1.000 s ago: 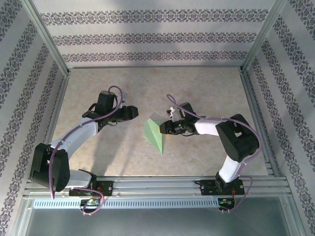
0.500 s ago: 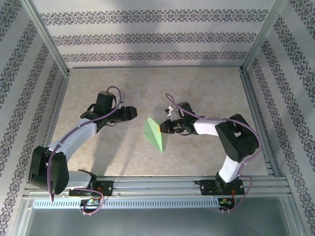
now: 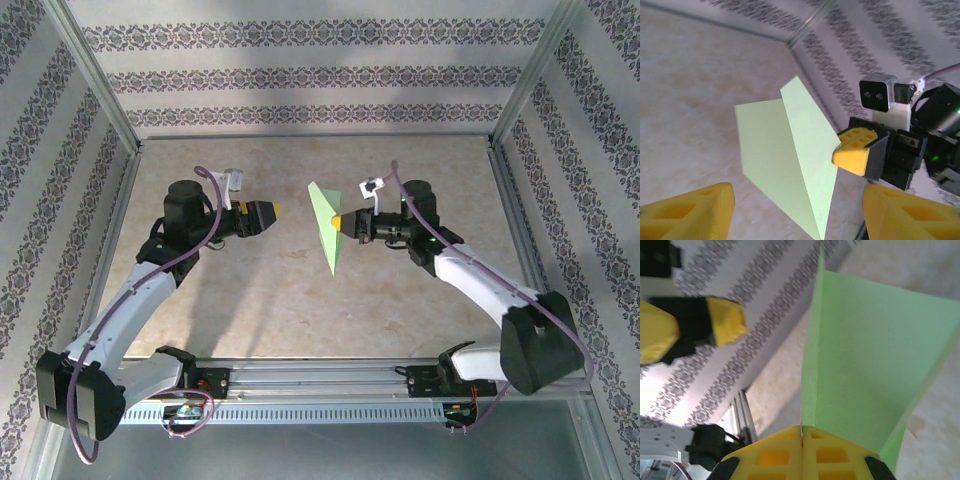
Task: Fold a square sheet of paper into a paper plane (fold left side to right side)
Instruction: Turn over the paper at the center of the table.
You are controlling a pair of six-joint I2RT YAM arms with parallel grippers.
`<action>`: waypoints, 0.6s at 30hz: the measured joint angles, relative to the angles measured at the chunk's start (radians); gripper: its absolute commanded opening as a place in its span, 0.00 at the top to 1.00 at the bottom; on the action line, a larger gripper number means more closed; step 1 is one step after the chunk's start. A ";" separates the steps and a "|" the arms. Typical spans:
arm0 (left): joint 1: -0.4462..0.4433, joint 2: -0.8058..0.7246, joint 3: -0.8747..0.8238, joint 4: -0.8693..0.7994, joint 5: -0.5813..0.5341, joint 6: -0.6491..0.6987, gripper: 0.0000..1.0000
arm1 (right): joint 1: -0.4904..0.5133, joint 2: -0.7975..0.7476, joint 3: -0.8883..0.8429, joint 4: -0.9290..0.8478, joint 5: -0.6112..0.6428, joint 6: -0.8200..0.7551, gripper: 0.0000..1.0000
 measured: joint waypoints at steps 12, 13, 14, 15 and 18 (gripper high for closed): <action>-0.015 -0.003 0.001 0.303 0.206 -0.171 0.39 | 0.010 -0.158 0.050 0.182 -0.093 0.104 1.00; -0.023 -0.002 0.001 0.312 0.213 -0.175 0.39 | 0.016 -0.157 0.050 0.187 -0.093 0.109 1.00; -0.032 0.002 0.002 0.320 0.221 -0.179 0.39 | 0.024 -0.155 0.051 0.192 -0.096 0.112 1.00; -0.042 0.004 0.002 0.323 0.225 -0.181 0.39 | 0.034 -0.153 0.051 0.197 -0.097 0.116 1.00; -0.071 0.016 0.013 0.323 0.232 -0.180 0.39 | 0.056 -0.146 0.054 0.208 -0.097 0.125 1.00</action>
